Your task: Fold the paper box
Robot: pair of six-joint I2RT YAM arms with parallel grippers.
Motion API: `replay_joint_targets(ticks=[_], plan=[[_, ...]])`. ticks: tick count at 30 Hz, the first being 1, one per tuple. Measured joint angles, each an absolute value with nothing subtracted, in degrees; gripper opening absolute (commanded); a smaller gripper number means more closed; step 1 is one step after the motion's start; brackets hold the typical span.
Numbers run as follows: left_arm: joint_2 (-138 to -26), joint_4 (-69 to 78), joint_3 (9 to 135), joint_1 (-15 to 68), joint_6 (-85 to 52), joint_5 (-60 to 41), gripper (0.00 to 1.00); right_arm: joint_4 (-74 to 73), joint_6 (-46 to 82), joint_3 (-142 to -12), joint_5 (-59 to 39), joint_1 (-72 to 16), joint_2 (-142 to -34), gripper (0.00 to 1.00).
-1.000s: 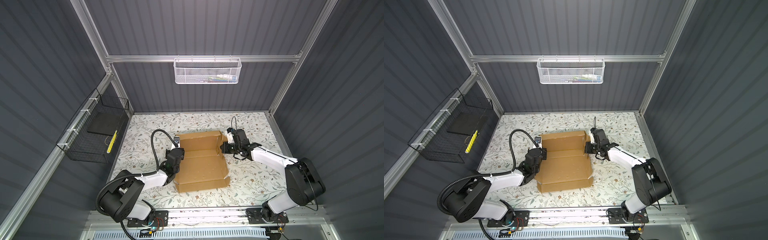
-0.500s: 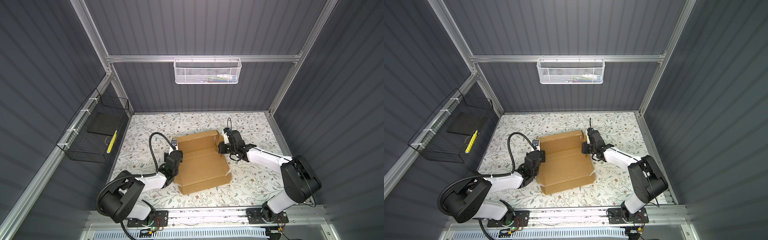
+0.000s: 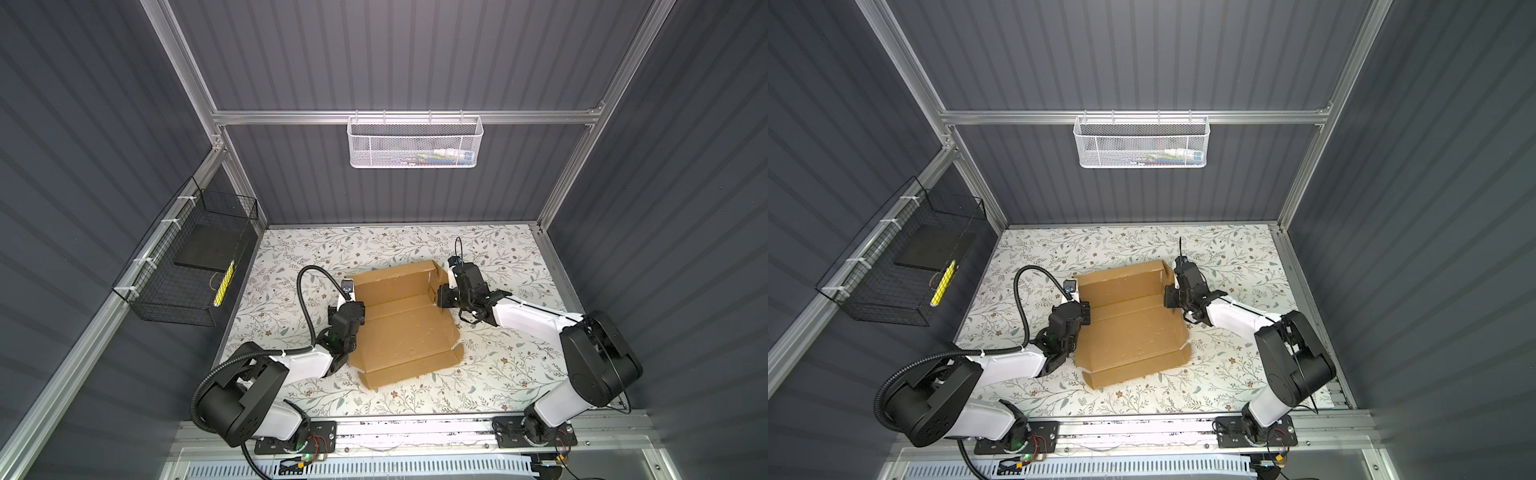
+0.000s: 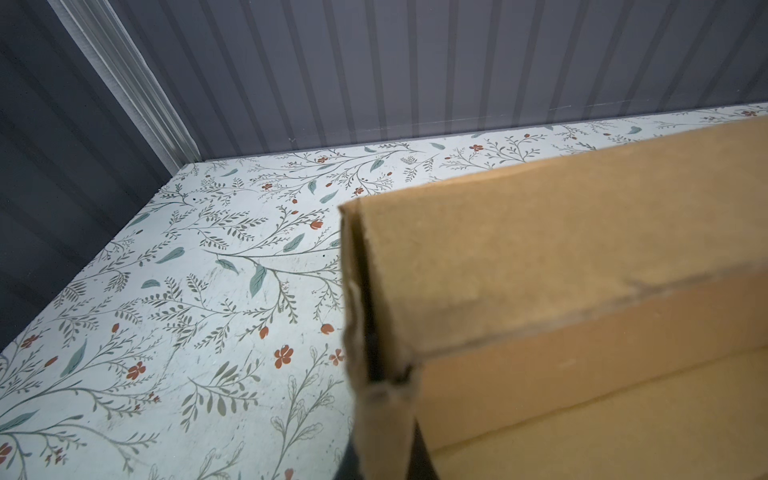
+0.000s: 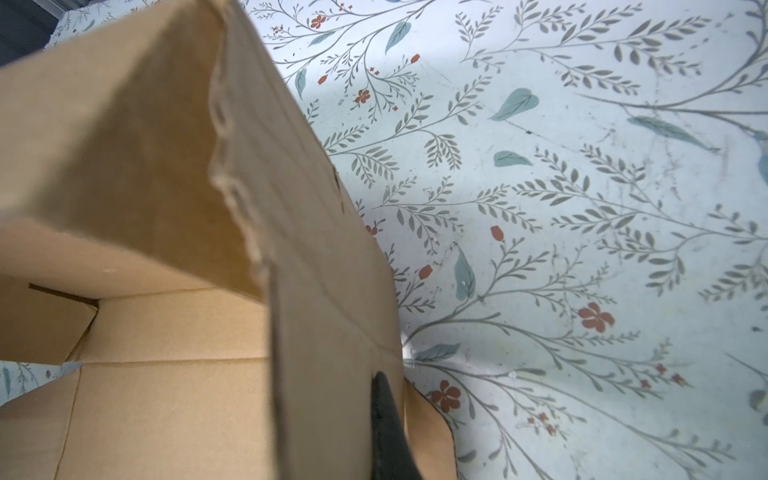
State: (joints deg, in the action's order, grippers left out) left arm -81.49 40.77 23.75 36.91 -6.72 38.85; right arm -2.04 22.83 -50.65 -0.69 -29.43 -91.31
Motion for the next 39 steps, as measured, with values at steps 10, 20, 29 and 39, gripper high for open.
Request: replay_joint_targets(ticks=[10,20,29,39], plan=[[-81.4,40.8,23.7,36.9,-6.7,38.8,0.0,0.7,22.5,-50.7,-0.4,-29.5,-91.4,0.14],[-81.3,40.7,23.7,36.9,-6.6,38.6,0.0,1.8,21.6,-50.7,-0.1,-29.5,-91.4,0.26],[-80.5,40.4,23.7,36.9,-6.2,38.6,0.0,2.9,20.5,-51.3,0.0,-29.5,-91.3,0.4],[-80.5,39.8,23.7,36.9,-6.0,38.4,0.0,4.9,20.1,-51.4,0.0,-29.5,-88.6,0.53]])
